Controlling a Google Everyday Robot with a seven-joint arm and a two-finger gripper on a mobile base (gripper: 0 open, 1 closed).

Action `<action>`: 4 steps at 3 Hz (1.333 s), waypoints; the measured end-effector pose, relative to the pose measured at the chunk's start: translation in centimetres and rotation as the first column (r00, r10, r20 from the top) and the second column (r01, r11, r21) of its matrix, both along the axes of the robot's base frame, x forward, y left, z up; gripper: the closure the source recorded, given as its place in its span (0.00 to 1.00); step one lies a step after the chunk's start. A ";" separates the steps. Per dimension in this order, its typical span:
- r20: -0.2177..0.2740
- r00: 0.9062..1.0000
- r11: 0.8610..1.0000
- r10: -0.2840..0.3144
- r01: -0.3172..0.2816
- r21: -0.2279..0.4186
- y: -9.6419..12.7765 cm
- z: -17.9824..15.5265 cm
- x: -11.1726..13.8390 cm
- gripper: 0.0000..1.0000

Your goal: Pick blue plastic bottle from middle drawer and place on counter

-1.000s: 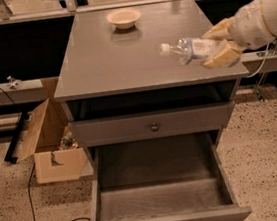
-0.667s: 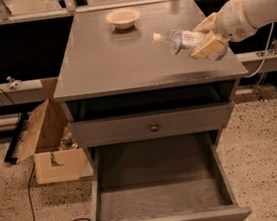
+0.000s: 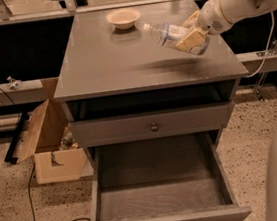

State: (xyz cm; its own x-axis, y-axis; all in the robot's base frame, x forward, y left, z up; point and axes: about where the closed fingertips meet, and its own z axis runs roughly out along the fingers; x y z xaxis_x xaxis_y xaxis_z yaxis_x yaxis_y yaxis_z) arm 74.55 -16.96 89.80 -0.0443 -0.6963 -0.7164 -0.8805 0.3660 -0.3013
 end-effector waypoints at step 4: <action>-0.128 0.992 0.999 -0.015 0.019 0.027 3.1 -3.9 5.6 0.00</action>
Offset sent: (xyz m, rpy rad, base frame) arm 0.0790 0.0148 -0.0203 0.0392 0.1198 -0.0494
